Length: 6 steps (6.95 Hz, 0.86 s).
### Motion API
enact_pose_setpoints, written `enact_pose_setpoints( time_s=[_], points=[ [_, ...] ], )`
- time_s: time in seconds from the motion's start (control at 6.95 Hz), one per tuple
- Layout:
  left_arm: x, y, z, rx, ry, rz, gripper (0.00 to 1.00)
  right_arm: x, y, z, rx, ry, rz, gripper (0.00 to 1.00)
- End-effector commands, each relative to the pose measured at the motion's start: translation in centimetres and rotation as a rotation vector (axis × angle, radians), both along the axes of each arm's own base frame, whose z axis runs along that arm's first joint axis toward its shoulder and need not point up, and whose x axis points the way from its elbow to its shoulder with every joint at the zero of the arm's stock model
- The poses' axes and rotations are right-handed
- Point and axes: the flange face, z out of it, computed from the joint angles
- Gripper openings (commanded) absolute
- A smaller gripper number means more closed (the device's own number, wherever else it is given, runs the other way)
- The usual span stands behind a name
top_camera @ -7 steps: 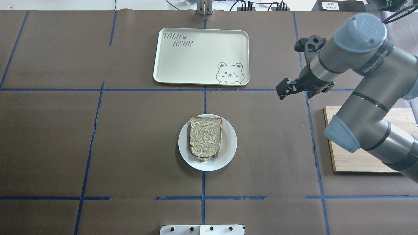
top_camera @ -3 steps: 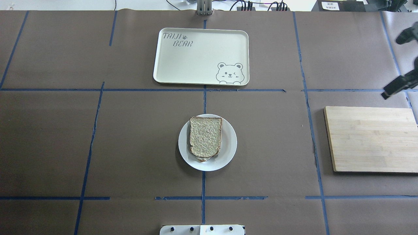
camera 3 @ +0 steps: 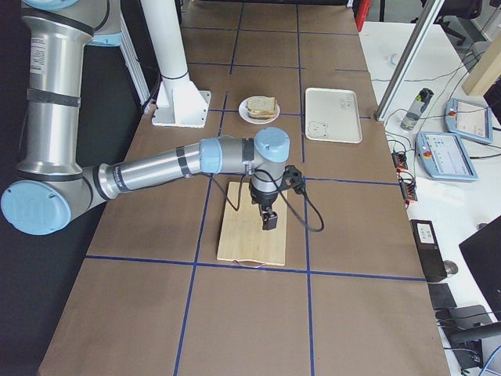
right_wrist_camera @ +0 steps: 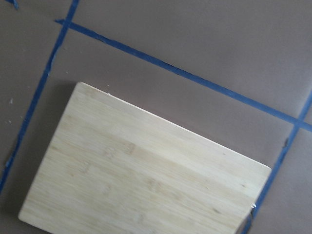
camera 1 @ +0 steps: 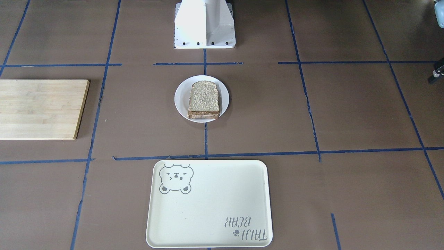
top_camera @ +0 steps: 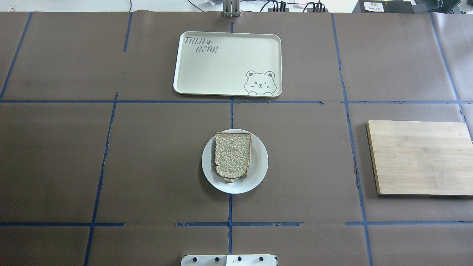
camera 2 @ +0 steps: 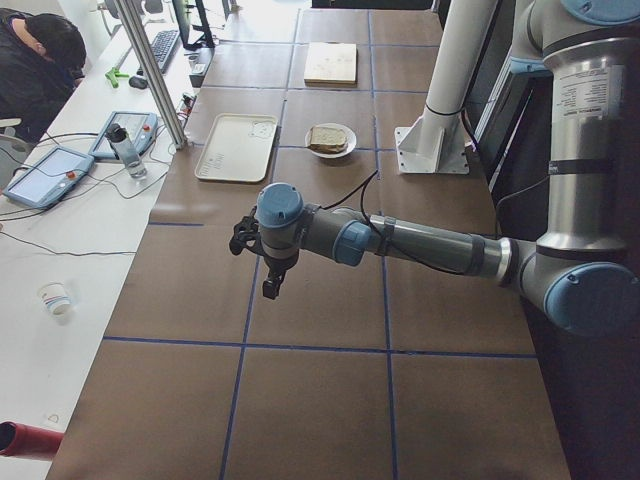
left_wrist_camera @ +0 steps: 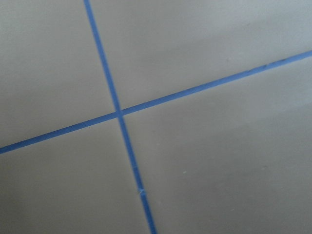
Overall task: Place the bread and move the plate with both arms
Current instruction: 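Reach the left gripper toward the plate rim nearest it and grip it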
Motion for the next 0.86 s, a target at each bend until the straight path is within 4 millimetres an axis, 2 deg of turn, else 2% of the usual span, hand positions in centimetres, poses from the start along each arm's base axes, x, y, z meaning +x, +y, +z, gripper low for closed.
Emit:
enact_pose_setpoints(
  time_s=[0.0,0.29,0.43,0.58,0.72],
  points=[
    [9.7,1.6,-4.4,-0.051,0.143,-0.038,1.00,2.3,3.1,4.2,-0.059,0.000,0.012,1.00],
    [19.1,3.8,-10.1,-0.184,0.323,-0.116,1.00,2.2,2.8,4.5,-0.065,0.000,0.014,1.00],
    [25.1,5.0,-13.3,-0.232,0.390,-0.161,1.00,2.2,2.8,4.5,-0.065,0.000,0.014,1.00],
    [29.9,6.3,-16.3,-0.264,0.451,-0.199,1.00,2.2,2.8,4.5,-0.065,0.000,0.014,1.00],
    [34.6,8.3,-18.9,-0.273,0.506,-0.229,1.00,2.2,2.8,4.5,-0.066,0.000,0.015,1.00]
  ],
)
